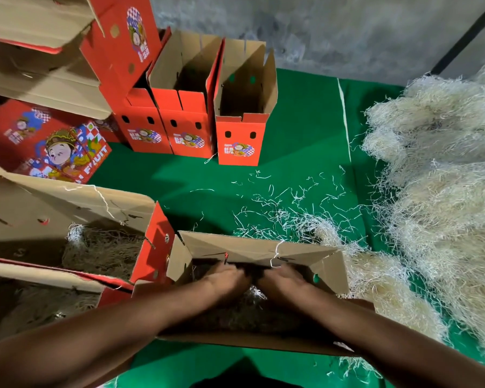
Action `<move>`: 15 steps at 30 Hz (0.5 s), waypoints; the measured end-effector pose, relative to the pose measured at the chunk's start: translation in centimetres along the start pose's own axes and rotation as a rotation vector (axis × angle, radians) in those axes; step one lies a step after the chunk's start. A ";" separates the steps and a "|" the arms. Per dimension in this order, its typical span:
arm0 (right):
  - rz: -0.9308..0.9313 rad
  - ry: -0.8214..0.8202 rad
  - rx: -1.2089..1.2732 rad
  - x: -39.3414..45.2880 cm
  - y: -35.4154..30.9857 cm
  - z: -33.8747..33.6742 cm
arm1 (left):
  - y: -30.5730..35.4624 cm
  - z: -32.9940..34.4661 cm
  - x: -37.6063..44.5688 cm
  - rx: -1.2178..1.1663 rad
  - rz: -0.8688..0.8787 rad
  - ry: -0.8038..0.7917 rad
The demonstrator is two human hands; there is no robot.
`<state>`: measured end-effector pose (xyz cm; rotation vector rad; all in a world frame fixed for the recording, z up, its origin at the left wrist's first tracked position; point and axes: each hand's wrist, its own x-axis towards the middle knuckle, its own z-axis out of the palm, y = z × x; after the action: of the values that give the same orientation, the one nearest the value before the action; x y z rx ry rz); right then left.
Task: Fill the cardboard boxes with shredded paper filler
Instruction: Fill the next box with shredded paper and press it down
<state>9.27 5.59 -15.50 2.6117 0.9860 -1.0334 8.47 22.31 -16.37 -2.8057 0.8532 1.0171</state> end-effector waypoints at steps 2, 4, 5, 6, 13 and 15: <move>-0.005 0.025 -0.153 -0.1 -0.4 0.0 | 0.5 -0.3 -0.2 -0.097 0.075 -0.100; 0.071 -0.072 -0.284 -0.4 -1.0 0.6 | 0.7 -0.3 -1.0 -0.113 0.081 -0.233; 0.094 -0.113 -0.292 -0.4 -1.0 1.1 | 0.9 -0.1 -1.2 -0.117 0.046 -0.296; 0.097 -0.144 -0.268 -0.5 -0.7 1.2 | 0.9 0.1 -1.2 -0.125 0.014 -0.312; 0.139 -0.015 0.148 -2.6 -0.1 -1.7 | 0.1 0.1 -2.5 -0.316 -0.219 -0.138; 0.161 -0.132 0.199 -2.2 -0.1 -1.3 | -0.2 0.1 -2.8 -0.289 -0.264 -0.243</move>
<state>8.70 5.00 -13.06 2.6806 0.6629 -1.3025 6.75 23.86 -14.80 -2.8254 0.3223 1.4937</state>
